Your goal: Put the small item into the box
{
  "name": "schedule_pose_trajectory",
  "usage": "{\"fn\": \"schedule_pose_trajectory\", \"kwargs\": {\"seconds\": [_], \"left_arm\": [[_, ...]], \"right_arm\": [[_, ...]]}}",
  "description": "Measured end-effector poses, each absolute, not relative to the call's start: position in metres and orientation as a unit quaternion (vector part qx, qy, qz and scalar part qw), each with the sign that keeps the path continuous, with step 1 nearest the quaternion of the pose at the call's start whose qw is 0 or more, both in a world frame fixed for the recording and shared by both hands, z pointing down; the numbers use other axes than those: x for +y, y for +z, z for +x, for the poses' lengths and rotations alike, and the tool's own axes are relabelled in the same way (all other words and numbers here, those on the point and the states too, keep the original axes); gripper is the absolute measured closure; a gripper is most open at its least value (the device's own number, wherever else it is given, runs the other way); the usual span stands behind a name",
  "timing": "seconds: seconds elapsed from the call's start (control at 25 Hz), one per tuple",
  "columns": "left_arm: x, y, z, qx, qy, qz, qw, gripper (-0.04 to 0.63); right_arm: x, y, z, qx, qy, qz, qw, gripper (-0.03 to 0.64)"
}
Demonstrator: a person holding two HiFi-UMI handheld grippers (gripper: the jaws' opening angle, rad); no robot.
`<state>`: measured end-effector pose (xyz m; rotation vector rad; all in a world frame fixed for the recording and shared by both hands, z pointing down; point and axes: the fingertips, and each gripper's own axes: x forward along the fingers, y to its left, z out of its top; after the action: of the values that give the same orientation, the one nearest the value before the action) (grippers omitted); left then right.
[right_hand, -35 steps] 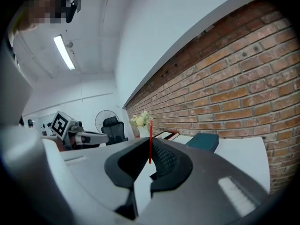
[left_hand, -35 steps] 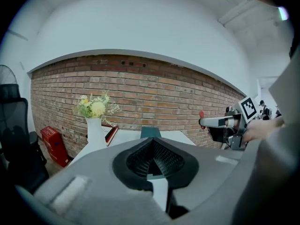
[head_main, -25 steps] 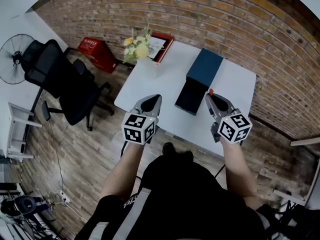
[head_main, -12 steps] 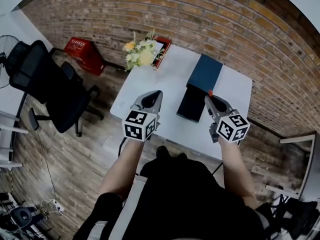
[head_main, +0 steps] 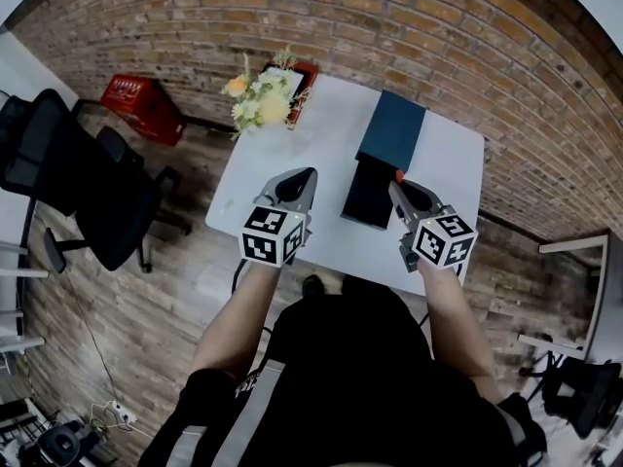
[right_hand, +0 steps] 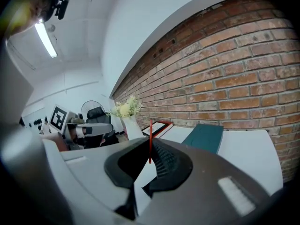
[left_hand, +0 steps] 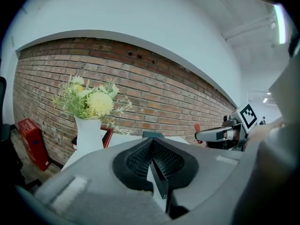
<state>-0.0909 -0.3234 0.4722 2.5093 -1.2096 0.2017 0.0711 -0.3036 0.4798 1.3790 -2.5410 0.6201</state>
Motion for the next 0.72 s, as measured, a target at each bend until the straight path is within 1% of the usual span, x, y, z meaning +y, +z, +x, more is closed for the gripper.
{"fn": "schedule_pose_trajectory", "kwargs": {"seconds": [0.4, 0.72], "left_arm": [[-0.357, 0.503, -0.061, -0.413, 0.102, 0.884, 0.196, 0.588], [-0.376, 0.541, -0.044, -0.413, 0.131, 0.872, 0.227, 0.588]], "right_arm": [[-0.340, 0.523, 0.095, -0.844, 0.250, 0.461, 0.110, 0.601], [-0.361, 0.566, 0.097, -0.842, 0.288, 0.434, 0.136, 0.601]]}}
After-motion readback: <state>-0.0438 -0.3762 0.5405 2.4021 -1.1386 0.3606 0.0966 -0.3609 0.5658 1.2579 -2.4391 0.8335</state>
